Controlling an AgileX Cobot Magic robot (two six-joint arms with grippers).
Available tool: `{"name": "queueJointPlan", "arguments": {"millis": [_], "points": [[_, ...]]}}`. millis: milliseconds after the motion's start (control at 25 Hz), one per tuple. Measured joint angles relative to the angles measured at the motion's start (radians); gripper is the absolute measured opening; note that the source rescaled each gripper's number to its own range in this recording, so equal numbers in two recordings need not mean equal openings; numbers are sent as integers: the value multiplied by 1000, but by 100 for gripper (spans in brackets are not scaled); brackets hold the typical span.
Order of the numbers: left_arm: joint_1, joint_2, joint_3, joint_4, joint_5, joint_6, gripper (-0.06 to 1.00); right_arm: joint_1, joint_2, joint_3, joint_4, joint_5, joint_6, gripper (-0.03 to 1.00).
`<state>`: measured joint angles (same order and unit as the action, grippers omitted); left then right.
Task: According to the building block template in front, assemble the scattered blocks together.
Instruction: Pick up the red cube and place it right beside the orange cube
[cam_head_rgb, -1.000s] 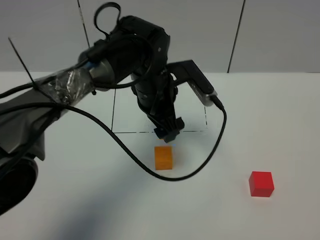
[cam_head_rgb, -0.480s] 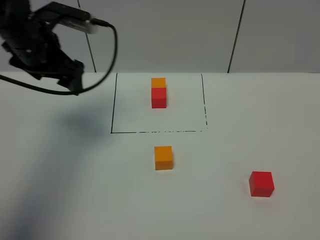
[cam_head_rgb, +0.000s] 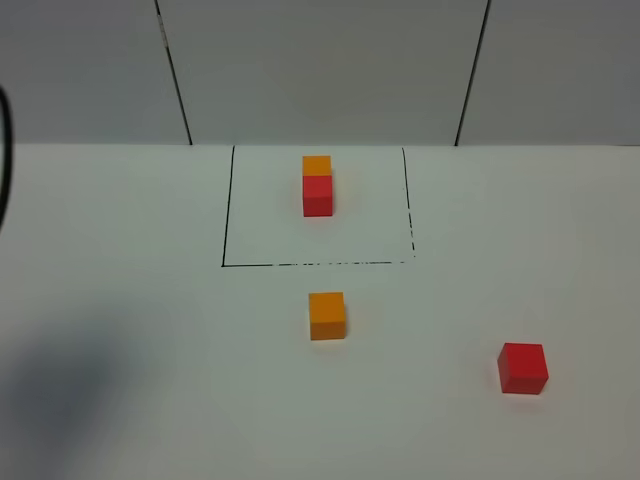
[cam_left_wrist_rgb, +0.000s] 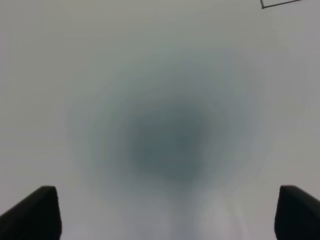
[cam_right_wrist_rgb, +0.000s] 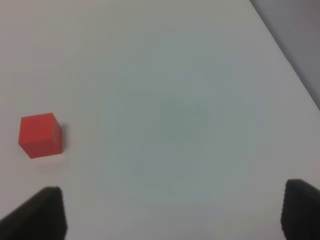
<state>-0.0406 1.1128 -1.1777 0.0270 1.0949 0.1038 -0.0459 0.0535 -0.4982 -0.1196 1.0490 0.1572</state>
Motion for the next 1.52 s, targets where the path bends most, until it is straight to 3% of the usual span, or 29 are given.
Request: {"name": "queueJointPlan", "arguments": {"millis": [400,720,1000,1520], "points": [[0,-555,309,18,54,-166,87,0,0,0,0,0,0,73],[0,-800,505,-27,54,-176,85,0,0,0,0,0,0,73],[0,-947,544,-60,10,-176,81,0,0,0,0,0,0,73],[0,-1000,609,-41,-12,-157,76,0,0,0,0,0,0,73]]}}
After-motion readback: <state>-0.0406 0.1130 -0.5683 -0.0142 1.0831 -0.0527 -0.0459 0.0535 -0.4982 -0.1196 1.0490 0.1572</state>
